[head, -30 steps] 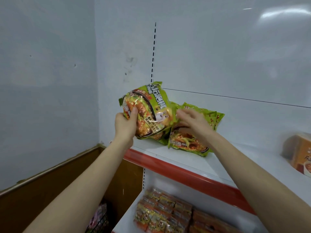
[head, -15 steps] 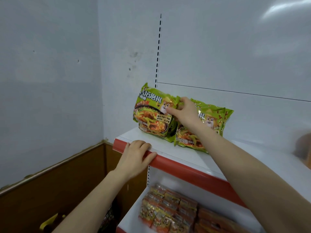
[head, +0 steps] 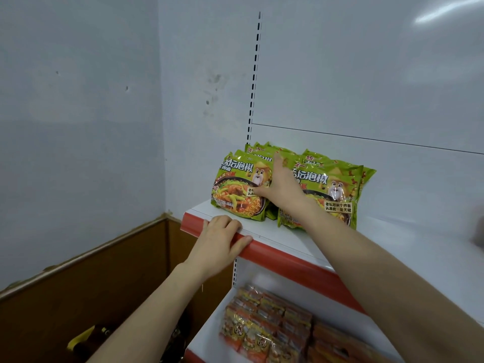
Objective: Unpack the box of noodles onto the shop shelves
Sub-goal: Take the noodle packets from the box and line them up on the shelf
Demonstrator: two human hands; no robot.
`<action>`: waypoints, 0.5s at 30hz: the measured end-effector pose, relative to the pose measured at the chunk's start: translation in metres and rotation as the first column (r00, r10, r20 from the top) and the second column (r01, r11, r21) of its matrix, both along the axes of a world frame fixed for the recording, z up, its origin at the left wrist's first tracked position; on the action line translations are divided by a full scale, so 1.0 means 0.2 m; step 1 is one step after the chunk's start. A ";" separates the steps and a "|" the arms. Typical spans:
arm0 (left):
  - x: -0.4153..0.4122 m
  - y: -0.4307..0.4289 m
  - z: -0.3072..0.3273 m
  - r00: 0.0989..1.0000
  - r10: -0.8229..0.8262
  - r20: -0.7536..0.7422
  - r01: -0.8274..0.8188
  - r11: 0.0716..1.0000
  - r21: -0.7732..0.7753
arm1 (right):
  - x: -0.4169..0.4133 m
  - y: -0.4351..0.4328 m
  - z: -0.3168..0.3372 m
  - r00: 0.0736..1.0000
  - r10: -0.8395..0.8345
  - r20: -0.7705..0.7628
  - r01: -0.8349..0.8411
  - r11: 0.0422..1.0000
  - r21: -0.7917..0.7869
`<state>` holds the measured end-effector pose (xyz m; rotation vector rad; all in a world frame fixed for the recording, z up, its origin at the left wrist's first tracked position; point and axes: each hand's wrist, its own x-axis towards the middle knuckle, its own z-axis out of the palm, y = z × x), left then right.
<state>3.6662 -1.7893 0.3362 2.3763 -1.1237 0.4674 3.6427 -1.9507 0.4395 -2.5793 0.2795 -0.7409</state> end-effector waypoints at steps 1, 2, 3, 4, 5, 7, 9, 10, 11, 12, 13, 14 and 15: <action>0.00 0.00 0.00 1.000 -0.001 0.000 0.001 1.000 0.000 | 0.00 0.00 -0.01 1.000 -0.024 -0.004 0.023 0.999 -0.035; 0.00 0.00 0.00 1.000 -0.003 -0.001 0.003 1.000 -0.002 | 0.00 -0.01 -0.01 0.998 -0.058 -0.008 0.057 0.995 -0.082; 0.00 0.00 0.00 1.000 -0.006 0.000 0.006 1.000 -0.005 | -0.01 -0.01 -0.02 0.996 -0.090 -0.013 0.088 0.986 -0.139; 0.00 -0.01 0.00 1.000 -0.006 -0.001 0.006 1.000 -0.004 | -0.01 -0.01 -0.02 0.994 -0.112 -0.021 0.106 0.976 -0.190; 0.00 -0.01 0.00 1.000 -0.005 -0.001 0.005 1.000 -0.002 | -0.02 -0.01 -0.02 0.992 -0.122 -0.029 0.112 0.968 -0.225; 0.00 -0.01 -0.01 1.000 -0.003 -0.005 0.003 1.000 -0.004 | -0.02 -0.01 -0.02 0.991 -0.125 -0.043 0.109 0.959 -0.261; 0.00 -0.01 0.00 1.000 -0.003 -0.006 0.003 1.000 -0.013 | -0.03 0.00 -0.03 0.990 -0.130 -0.052 0.111 0.953 -0.280; 0.00 -0.01 0.00 1.000 -0.002 -0.005 0.002 1.000 -0.011 | -0.03 0.00 -0.03 0.990 -0.131 -0.051 0.111 0.952 -0.286; 0.00 -0.01 0.00 1.000 -0.001 -0.002 0.001 1.000 -0.007 | -0.03 0.00 -0.04 0.991 -0.127 -0.046 0.109 0.950 -0.293; -0.01 -0.01 0.00 1.000 0.001 0.000 -0.001 1.000 -0.005 | -0.03 0.00 -0.04 0.992 -0.118 -0.038 0.101 0.946 -0.307; -0.01 -0.01 0.00 1.000 0.002 0.002 -0.002 1.000 -0.005 | -0.04 0.01 -0.05 0.994 -0.104 -0.030 0.088 0.939 -0.333; -0.01 -0.01 0.01 1.000 0.003 0.003 -0.003 1.000 -0.006 | -0.04 0.01 -0.06 0.996 -0.083 -0.028 0.066 0.925 -0.373; -0.01 -0.01 0.01 1.000 0.002 0.002 -0.002 1.000 -0.007 | -0.05 0.01 -0.07 0.998 -0.055 -0.040 0.033 0.905 -0.424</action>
